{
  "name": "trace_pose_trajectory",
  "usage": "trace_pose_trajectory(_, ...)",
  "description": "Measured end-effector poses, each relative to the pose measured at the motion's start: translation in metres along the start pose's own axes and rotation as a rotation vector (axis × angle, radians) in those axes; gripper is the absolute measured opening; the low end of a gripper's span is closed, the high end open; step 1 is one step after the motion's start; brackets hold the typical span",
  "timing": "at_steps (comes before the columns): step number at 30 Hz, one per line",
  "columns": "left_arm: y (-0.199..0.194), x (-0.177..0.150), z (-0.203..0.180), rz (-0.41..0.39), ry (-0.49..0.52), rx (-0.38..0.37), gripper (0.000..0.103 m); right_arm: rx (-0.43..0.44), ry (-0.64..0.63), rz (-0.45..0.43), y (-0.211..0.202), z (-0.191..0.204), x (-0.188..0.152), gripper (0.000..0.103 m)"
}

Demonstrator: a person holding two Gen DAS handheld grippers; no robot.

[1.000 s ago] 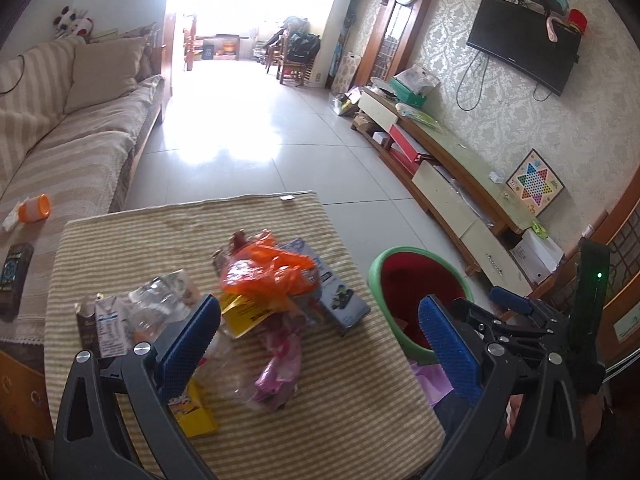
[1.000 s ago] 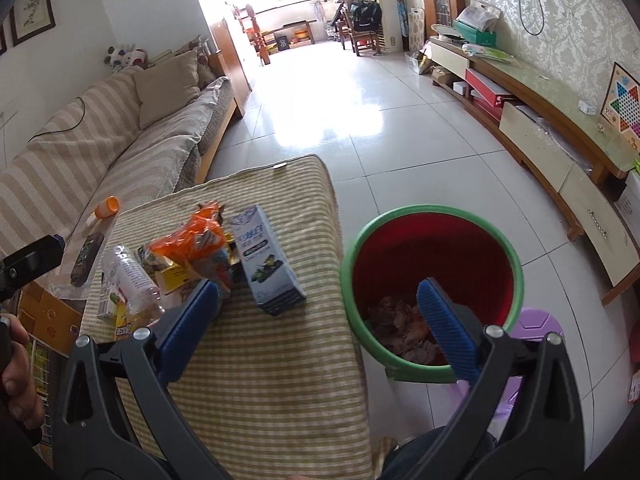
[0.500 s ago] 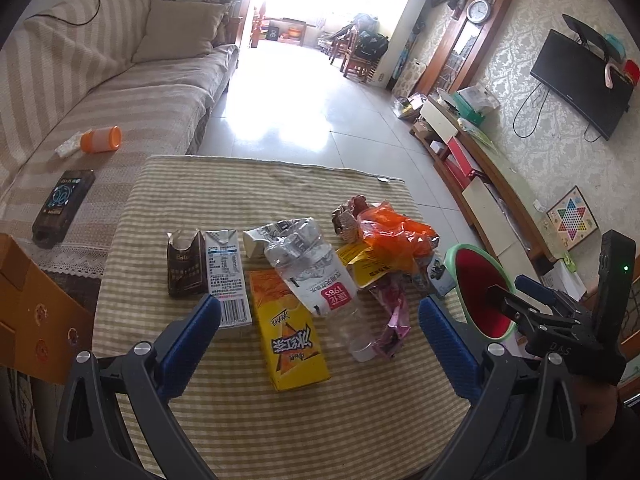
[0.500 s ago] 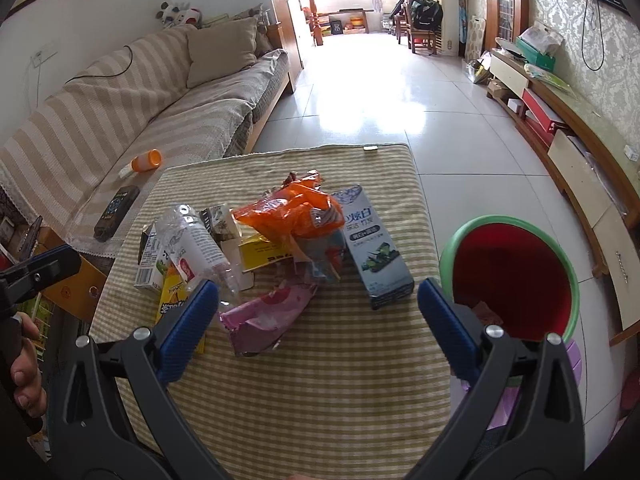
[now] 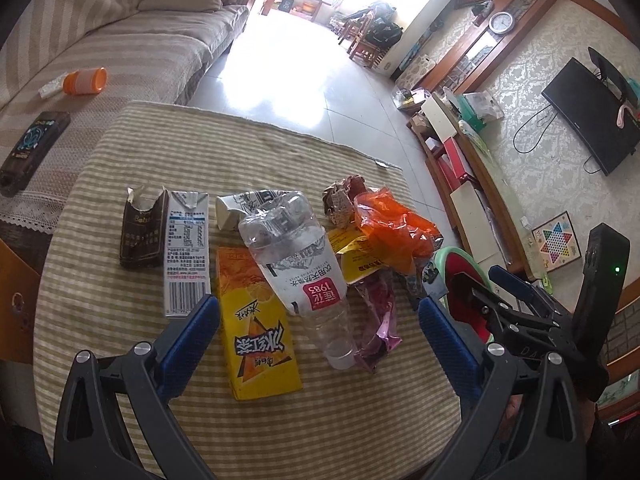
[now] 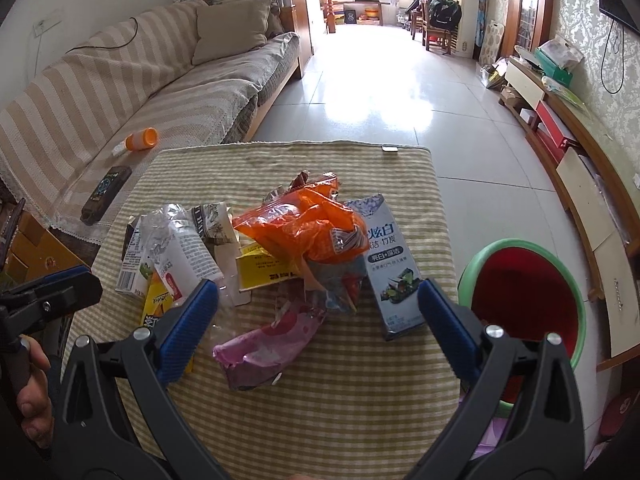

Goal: Collect trash
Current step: 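Move both tools back over the table, then grasp the orange bag with the right tool while the left tool grasps the plastic bottle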

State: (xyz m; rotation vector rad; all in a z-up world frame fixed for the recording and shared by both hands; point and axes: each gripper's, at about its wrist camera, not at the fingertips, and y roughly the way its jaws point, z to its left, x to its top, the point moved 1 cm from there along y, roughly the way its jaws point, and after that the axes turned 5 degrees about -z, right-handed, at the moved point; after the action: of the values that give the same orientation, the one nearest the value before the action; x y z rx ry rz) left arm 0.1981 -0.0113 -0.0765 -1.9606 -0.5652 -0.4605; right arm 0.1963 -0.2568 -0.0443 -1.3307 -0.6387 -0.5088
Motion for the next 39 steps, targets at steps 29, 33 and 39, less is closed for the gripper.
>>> trace_pose_trajectory(29, 0.098, 0.012, 0.019, 0.103, -0.266, 0.122, 0.081, 0.014, -0.16, 0.109, 0.098, -0.003, 0.019, 0.082)
trace_pose_trajectory(33, 0.101, 0.016, 0.019, 0.105, -0.271, 0.124, 0.067, 0.033, -0.161, 0.135, 0.104, -0.003, 0.015, 0.058)
trace_pose_trajectory(39, 0.099, 0.017, 0.021, 0.112, -0.269, 0.108, 0.058, 0.053, -0.15, 0.124, 0.098, -0.001, 0.013, 0.049)
